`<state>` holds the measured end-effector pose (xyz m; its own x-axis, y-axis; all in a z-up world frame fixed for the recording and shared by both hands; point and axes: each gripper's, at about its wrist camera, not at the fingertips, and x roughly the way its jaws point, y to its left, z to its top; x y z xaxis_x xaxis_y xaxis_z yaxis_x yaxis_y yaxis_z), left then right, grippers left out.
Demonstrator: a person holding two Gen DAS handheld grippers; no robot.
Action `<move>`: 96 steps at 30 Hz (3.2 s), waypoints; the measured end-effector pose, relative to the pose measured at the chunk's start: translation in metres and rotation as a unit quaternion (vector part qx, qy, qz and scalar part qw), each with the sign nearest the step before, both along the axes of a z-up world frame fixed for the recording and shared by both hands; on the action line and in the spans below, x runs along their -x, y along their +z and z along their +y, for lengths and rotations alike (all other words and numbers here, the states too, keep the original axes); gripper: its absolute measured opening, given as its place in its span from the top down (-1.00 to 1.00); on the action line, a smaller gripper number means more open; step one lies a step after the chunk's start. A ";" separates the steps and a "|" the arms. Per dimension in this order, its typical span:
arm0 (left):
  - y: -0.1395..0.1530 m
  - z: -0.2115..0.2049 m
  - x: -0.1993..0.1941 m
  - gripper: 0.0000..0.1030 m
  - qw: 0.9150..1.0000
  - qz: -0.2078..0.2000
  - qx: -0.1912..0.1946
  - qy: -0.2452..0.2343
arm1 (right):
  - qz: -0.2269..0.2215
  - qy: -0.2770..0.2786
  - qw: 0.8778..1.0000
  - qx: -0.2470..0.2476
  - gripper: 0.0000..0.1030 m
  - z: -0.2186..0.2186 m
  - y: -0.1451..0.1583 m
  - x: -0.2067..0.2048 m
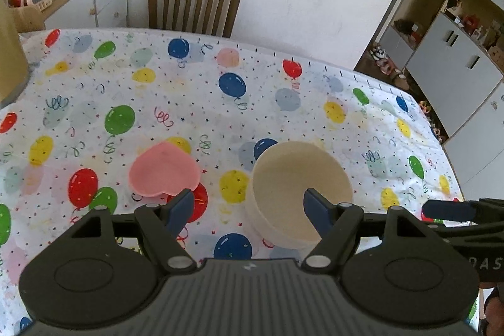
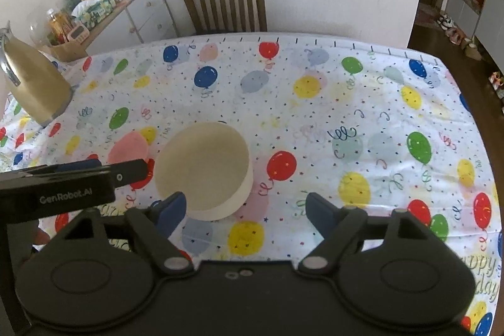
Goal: Organize plates and bowls
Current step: 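Move both tools to the cream bowl and close on its rim, then lift the cream bowl with both tools and carry it to the stack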
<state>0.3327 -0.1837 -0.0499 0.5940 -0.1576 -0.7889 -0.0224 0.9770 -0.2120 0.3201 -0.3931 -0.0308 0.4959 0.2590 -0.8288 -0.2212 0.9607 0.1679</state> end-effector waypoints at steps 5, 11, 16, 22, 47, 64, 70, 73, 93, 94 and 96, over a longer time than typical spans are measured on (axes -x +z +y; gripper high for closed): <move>-0.011 0.001 -0.010 -0.45 1.000 0.010 0.001 0.002 | 0.011 0.004 1.000 0.007 -0.47 0.006 -0.013 -0.013; -0.024 0.003 -0.019 -0.02 1.000 0.026 0.007 0.001 | 0.029 0.015 0.999 0.006 -0.05 0.015 -0.024 -0.028; -0.034 0.005 -0.025 0.21 0.999 0.039 0.013 0.004 | 0.028 0.005 0.999 0.020 0.03 0.019 -0.030 -0.037; -0.039 0.003 -0.031 0.35 0.999 0.046 0.026 -0.001 | 0.044 -0.003 0.999 0.012 0.12 0.016 -0.038 -0.048; -0.034 -0.016 -0.015 0.80 0.998 0.056 0.023 -0.023 | 0.063 -0.003 0.998 0.004 0.83 0.010 -0.036 -0.029; 0.009 -0.064 0.065 0.80 0.997 0.053 0.013 -0.051 | 0.066 -0.014 0.998 -0.004 0.83 -0.039 0.004 0.055; 0.023 -0.092 0.104 0.80 0.997 0.052 0.011 -0.059 | 0.070 -0.019 0.997 -0.007 0.83 -0.066 0.014 0.093; 0.028 -0.106 0.123 0.79 0.997 0.054 0.011 -0.063 | 0.071 -0.019 0.997 -0.009 0.83 -0.081 0.018 0.112; 0.020 -0.155 0.220 0.79 0.994 0.091 0.018 -0.059 | 0.087 0.003 0.996 -0.030 0.83 -0.139 0.021 0.194; 0.020 -0.156 0.222 0.79 0.994 0.092 0.019 -0.059 | 0.088 0.004 0.996 -0.030 0.83 -0.140 0.020 0.196; 0.019 -0.158 0.226 0.79 0.994 0.095 0.017 -0.057 | 0.091 0.007 0.995 -0.030 0.83 -0.141 0.018 0.199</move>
<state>0.1063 -0.3420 -0.0307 0.4107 -0.2444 -0.8784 0.0449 0.9676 -0.2483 0.1211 -0.5343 -0.0124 0.3353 0.3165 -0.8874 -0.1942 0.9449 0.2636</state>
